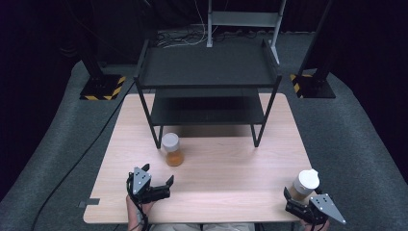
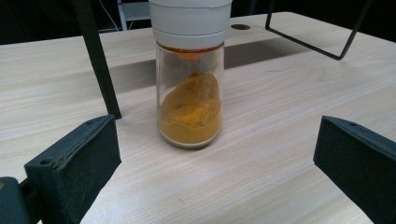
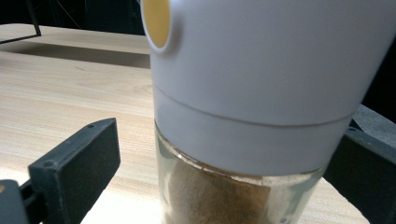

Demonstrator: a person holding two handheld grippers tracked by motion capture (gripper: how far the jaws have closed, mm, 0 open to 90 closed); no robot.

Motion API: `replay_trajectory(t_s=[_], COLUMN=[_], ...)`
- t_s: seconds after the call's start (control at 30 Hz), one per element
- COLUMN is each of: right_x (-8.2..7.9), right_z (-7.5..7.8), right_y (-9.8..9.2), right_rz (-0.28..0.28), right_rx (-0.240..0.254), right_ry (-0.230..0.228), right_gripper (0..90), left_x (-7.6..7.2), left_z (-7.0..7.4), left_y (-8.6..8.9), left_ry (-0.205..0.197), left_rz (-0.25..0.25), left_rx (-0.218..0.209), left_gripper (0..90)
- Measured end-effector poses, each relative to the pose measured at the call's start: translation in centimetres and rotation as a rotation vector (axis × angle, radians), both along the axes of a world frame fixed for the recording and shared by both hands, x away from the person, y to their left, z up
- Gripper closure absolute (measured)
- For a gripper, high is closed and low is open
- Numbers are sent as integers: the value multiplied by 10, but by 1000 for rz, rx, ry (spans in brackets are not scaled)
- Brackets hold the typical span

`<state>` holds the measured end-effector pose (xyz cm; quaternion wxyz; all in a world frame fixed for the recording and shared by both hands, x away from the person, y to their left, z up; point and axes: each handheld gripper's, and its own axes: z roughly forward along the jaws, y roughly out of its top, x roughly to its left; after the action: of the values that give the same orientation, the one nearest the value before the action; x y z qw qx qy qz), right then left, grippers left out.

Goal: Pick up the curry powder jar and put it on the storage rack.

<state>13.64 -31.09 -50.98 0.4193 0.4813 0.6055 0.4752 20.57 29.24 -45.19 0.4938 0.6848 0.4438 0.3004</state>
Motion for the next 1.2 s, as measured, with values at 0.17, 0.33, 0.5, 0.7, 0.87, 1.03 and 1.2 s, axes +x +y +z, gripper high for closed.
replay_trajectory(t_s=[0.17,0.33,0.5,0.7,0.87,1.03,1.2], right_x=[0,0,0,-1,0,0,0], right_z=[0,-1,-1,-1,-1,-1,-1], right_y=[0,0,1,1,1,1,1], right_rz=[-1,-3,-6,-4,-6,-4,-4], right_rx=[0,1,1,-1,-1,-2,-2], right_ry=[-3,-3,-6,-8,-7,-6,-4], right_gripper=[0,0,0,0,0,0,0], left_x=[5,14,25,41,54,65,77], left_z=[1,4,8,9,10,7,4], left_y=[-3,-7,-11,-17,-21,-29,-36], left_ry=[-1,11,10,3,1,-6,-2], left_rz=[8,13,20,43,52,63,70], left_rx=[1,4,-6,1,6,15,30], left_gripper=[0,0,0,0,0,0,0])
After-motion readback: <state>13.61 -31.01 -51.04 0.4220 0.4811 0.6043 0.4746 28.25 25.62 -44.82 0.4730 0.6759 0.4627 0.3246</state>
